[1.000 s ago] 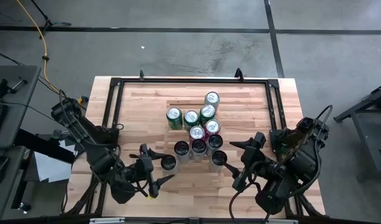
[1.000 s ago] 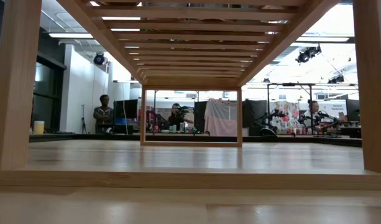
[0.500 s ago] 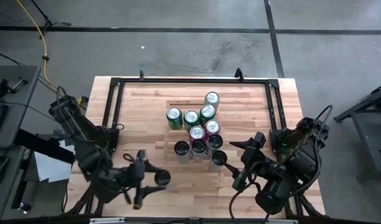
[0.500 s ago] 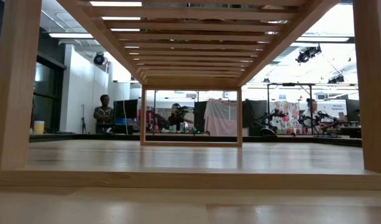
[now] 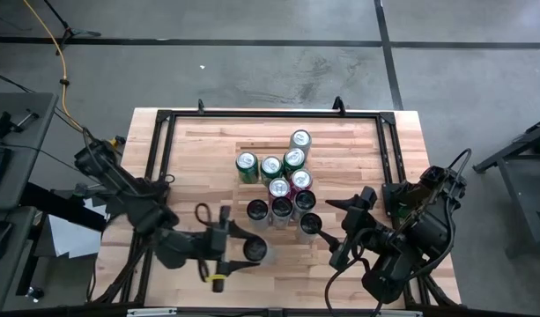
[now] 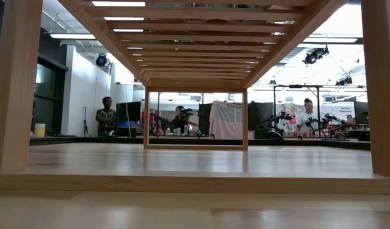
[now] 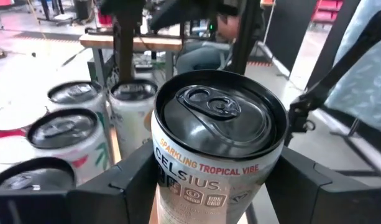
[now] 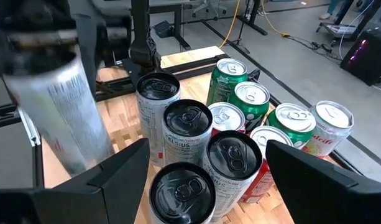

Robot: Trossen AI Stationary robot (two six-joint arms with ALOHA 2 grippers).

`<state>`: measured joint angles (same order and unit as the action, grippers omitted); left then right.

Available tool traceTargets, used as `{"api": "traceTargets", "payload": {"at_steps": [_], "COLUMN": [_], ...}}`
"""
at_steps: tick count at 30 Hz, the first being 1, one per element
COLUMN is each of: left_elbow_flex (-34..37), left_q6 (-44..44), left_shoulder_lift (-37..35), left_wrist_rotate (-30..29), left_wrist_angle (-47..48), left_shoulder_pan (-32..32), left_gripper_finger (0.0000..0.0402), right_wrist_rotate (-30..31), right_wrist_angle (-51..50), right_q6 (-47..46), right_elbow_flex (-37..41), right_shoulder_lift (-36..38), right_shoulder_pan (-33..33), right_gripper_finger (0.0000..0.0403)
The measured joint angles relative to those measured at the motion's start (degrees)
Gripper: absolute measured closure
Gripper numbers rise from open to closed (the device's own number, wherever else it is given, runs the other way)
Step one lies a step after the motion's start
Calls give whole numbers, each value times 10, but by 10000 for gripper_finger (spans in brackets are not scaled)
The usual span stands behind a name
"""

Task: Place canned beverage on shelf
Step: Adjust the soda cans

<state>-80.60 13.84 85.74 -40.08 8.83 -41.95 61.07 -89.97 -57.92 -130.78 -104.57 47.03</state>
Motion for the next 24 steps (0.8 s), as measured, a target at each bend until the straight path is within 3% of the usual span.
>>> {"api": "traceTargets", "payload": {"at_steps": [13, 24], "left_elbow_flex": [1, 1], "left_q6": [6, 5], "left_shoulder_lift": [82, 95], "left_wrist_rotate": [24, 40], "left_wrist_angle": [-69, -88], "left_shoulder_pan": [52, 86], "left_gripper_finger": [175, 175], "right_wrist_rotate": [26, 27], "right_wrist_angle": [0, 2], "right_q6": [16, 15], "right_elbow_flex": [0, 0], "right_shoulder_lift": [0, 0], "right_shoulder_pan": [0, 0], "right_gripper_finger": [96, 96]}}
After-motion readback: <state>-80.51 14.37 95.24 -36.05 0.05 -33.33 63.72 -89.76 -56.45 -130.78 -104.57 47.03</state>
